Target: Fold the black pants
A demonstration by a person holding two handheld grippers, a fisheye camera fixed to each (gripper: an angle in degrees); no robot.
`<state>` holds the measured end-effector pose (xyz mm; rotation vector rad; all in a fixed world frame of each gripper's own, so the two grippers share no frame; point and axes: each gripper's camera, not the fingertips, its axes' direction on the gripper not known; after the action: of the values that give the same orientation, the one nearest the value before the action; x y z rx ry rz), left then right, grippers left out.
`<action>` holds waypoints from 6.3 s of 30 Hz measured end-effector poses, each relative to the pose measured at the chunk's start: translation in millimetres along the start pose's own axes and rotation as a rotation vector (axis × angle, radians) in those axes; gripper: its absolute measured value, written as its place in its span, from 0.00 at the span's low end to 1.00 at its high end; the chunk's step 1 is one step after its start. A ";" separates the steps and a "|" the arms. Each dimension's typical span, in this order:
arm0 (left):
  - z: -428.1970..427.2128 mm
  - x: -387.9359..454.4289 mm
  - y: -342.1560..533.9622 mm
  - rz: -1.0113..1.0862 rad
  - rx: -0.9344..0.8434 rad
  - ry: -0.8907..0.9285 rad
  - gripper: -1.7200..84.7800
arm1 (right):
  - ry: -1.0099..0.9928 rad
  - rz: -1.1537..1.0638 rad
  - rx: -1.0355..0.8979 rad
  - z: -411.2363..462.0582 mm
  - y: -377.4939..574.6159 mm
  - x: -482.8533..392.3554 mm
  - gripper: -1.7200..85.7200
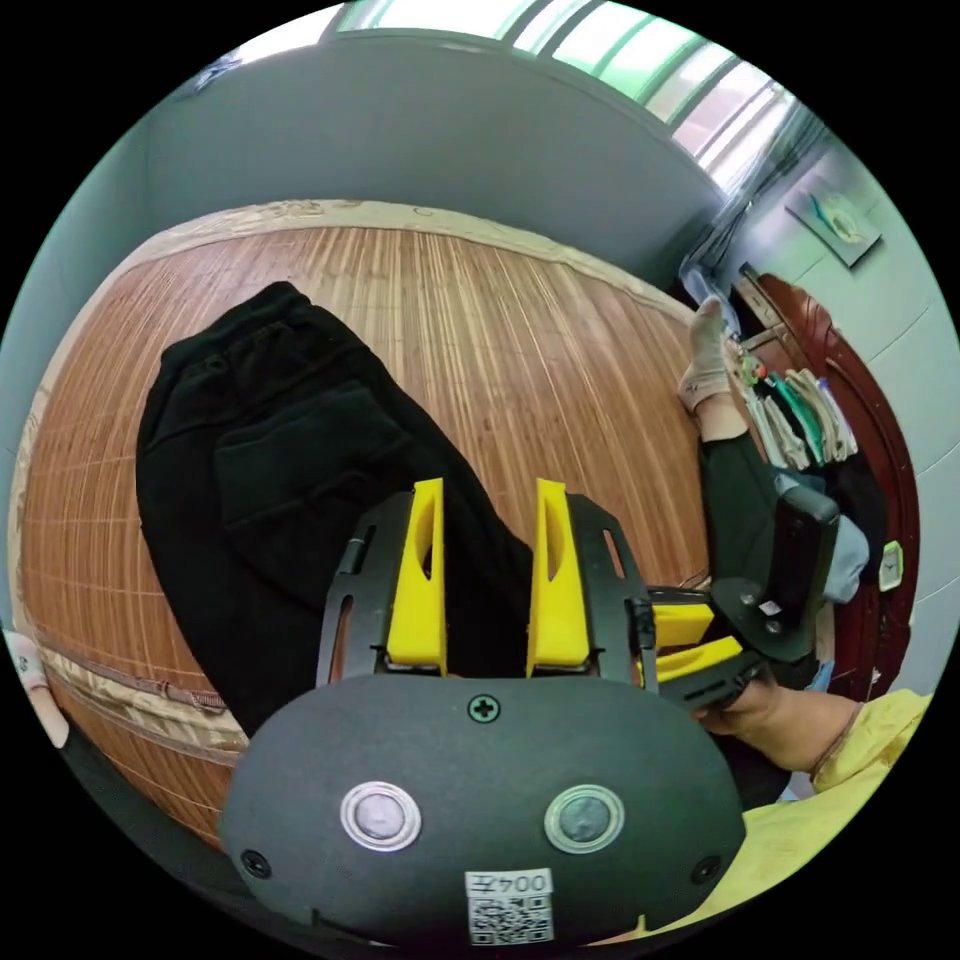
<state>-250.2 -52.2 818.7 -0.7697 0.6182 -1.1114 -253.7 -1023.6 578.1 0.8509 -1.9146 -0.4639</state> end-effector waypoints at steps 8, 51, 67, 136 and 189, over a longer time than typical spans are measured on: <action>24.1 -42.7 12.6 -0.069 -0.025 -0.039 0.05 | 0.029 -0.038 -0.022 15.6 2.6 -4.4 0.13; 41.6 -205.4 154.0 -0.399 0.285 0.551 0.06 | 0.451 -0.067 -0.140 87.8 4.5 0.9 0.04; 25.1 -174.7 185.0 -0.428 0.265 0.513 0.07 | 0.426 -0.304 -0.165 125.9 11.0 -34.4 0.16; -167.5 209.3 429.5 0.413 -0.162 0.003 0.16 | -0.023 0.492 -0.299 41.2 122.5 59.9 0.08; -188.0 64.8 319.5 0.292 -0.119 0.133 0.02 | 0.524 -0.865 -0.446 48.3 277.1 -278.8 0.06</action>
<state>-198.4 -79.2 446.9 -0.6853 0.8859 -0.8671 -313.4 -632.6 558.3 1.3104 -0.8469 -1.0150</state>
